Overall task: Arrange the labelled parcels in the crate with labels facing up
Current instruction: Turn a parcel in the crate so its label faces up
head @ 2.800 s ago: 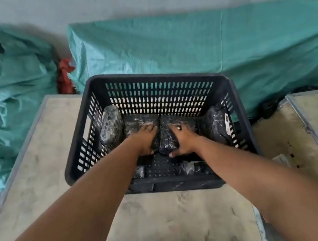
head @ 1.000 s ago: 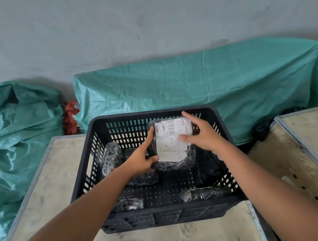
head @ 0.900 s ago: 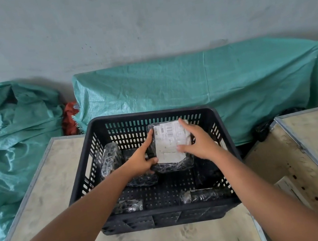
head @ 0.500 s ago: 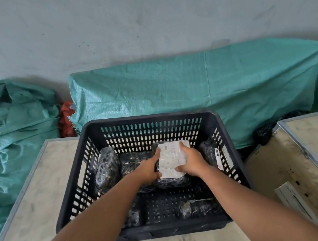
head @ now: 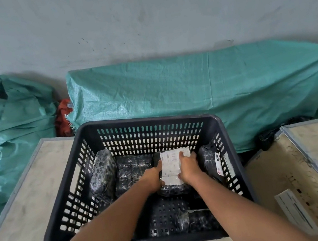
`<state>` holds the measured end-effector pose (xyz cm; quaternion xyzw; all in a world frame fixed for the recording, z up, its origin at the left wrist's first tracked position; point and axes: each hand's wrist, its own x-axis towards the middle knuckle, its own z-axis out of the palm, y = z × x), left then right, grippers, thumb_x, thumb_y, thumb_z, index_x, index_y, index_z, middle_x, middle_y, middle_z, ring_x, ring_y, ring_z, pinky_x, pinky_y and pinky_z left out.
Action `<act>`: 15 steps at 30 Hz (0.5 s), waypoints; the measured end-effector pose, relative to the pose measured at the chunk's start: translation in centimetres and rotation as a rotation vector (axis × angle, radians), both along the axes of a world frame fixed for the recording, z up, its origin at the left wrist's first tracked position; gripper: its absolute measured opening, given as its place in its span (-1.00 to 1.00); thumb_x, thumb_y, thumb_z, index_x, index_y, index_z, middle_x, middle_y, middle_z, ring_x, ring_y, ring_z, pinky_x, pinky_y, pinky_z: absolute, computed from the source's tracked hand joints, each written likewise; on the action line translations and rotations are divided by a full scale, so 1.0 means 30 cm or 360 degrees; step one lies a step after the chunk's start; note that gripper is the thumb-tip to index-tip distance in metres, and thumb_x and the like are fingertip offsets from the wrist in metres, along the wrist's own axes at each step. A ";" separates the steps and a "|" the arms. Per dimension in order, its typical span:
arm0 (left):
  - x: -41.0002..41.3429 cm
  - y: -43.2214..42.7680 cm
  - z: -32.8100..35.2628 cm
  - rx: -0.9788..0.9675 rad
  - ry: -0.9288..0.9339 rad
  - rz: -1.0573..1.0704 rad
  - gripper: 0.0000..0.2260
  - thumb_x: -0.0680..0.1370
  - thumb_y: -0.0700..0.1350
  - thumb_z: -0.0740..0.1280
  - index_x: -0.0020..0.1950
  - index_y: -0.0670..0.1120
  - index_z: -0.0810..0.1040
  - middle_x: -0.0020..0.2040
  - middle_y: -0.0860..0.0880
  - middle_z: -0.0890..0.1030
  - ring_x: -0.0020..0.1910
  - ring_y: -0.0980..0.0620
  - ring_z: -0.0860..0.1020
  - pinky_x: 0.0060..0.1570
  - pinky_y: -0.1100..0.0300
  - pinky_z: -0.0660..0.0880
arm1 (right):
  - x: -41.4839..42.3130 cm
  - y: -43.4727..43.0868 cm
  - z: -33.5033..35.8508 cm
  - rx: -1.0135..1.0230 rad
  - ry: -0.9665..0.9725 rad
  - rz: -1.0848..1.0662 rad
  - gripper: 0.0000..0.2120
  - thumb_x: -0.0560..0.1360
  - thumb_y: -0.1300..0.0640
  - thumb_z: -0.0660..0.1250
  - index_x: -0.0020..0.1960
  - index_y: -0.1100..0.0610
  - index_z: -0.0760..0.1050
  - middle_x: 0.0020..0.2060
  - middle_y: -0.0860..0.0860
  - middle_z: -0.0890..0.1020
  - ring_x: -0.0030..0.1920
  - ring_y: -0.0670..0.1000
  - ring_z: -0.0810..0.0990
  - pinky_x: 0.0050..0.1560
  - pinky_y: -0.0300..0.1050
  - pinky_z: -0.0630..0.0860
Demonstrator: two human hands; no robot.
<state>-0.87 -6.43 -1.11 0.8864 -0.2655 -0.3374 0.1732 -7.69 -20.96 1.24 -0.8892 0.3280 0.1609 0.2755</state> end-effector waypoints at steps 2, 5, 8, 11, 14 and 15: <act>-0.024 -0.025 -0.008 0.0094 -0.0099 -0.0081 -0.33 0.62 -0.28 0.31 0.66 0.00 0.11 0.29 -0.21 0.55 0.16 -0.10 0.59 0.10 0.15 0.54 | -0.003 0.010 -0.041 -0.0062 0.0076 0.0083 -0.39 0.69 0.23 0.15 0.66 0.20 -0.04 0.63 0.24 -0.04 0.60 0.26 0.07 0.54 0.10 0.11; -0.066 -0.037 -0.025 0.0317 -0.0234 -0.0164 -0.30 0.59 -0.36 0.25 0.66 0.01 0.08 0.57 -0.29 0.25 0.38 -0.25 0.47 0.33 -0.13 0.48 | -0.017 0.011 -0.071 -0.0056 0.0250 0.0296 -0.33 0.65 0.34 0.14 0.68 0.13 -0.04 0.63 0.21 -0.25 0.62 0.32 -0.16 0.58 0.19 0.02; -0.049 -0.022 -0.030 0.0509 -0.0559 -0.0359 -0.38 0.59 -0.19 0.37 0.61 0.00 0.22 0.66 -0.22 -0.02 0.57 -0.35 0.14 0.45 -0.33 0.21 | -0.020 0.004 -0.067 -0.0104 0.0327 0.0377 -0.27 0.58 0.49 0.14 0.67 0.16 0.00 0.61 0.25 -0.31 0.60 0.36 -0.23 0.58 0.21 0.04; -0.012 -0.010 -0.046 0.0523 -0.0612 -0.0506 -0.49 0.61 0.02 0.35 0.54 0.01 0.34 0.65 -0.10 0.14 0.55 -0.29 0.15 0.42 -0.34 0.21 | -0.020 0.024 -0.054 -0.0151 0.0364 0.0418 -0.24 0.56 0.51 0.18 0.67 0.16 0.01 0.61 0.25 -0.30 0.60 0.36 -0.22 0.56 0.22 0.09; -0.009 -0.007 -0.053 0.0558 -0.0530 -0.0507 -0.51 0.63 0.04 0.32 0.53 0.02 0.33 0.63 -0.05 0.21 0.54 -0.28 0.15 0.39 -0.36 0.23 | -0.023 0.034 -0.009 -0.0067 0.0299 0.0373 -0.22 0.57 0.44 0.26 0.66 0.15 -0.01 0.63 0.26 -0.21 0.62 0.35 -0.06 0.55 0.14 0.20; -0.010 -0.006 -0.050 0.0553 -0.0510 -0.0497 -0.51 0.62 0.04 0.33 0.53 0.02 0.32 0.64 -0.05 0.20 0.55 -0.28 0.14 0.40 -0.37 0.22 | -0.021 0.030 0.015 -0.0056 0.0229 0.0373 -0.24 0.58 0.36 0.32 0.66 0.16 0.01 0.63 0.29 -0.12 0.60 0.33 0.08 0.54 0.08 0.25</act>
